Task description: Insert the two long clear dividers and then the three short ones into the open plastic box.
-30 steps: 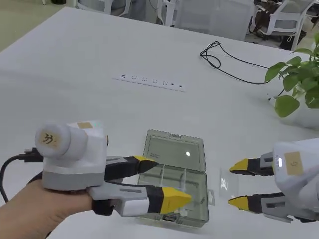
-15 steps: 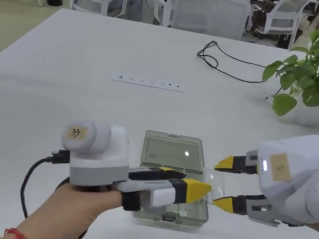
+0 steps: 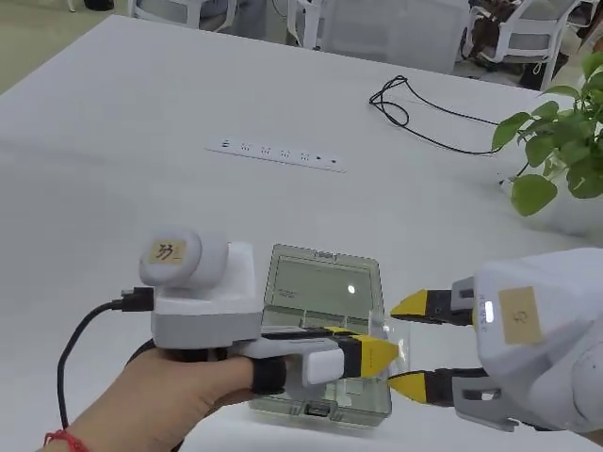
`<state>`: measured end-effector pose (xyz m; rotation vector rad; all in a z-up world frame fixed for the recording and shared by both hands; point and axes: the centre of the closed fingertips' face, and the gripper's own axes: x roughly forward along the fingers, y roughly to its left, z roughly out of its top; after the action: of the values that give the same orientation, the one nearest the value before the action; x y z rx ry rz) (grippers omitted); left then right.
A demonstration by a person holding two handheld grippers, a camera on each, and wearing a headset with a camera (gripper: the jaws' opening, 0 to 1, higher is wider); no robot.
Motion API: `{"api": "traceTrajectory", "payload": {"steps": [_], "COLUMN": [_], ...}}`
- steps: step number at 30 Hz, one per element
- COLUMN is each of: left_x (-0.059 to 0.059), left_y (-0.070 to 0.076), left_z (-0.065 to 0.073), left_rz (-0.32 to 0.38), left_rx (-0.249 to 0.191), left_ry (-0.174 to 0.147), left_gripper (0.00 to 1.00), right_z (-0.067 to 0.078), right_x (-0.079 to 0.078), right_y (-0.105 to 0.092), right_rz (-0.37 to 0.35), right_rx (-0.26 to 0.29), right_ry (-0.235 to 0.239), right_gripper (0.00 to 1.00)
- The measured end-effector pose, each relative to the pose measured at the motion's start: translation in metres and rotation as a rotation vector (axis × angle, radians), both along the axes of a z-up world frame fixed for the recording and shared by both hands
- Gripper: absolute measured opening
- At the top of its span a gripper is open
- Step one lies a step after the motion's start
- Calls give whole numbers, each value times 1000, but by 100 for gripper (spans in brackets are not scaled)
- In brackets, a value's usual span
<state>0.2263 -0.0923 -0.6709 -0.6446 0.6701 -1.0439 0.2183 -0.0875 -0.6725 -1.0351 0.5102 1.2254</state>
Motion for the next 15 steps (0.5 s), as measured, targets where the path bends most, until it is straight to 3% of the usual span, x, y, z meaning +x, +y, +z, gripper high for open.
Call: {"api": "traceTrajectory", "payload": {"steps": [7, 15], "left_x": [-3, -4], "left_y": [-2, -3], "left_z": [0, -2], "left_rz": [-15, -21], "left_rx": [-6, -1], "left_ry": [6, 3], "left_gripper": [0, 0], "right_z": [-1, -2], "right_x": [0, -1], "right_y": [-1, -1], "right_rz": [0, 3], "right_rx": [-9, -15], "right_ry": [-4, -4], "right_gripper": [33, 33]}}
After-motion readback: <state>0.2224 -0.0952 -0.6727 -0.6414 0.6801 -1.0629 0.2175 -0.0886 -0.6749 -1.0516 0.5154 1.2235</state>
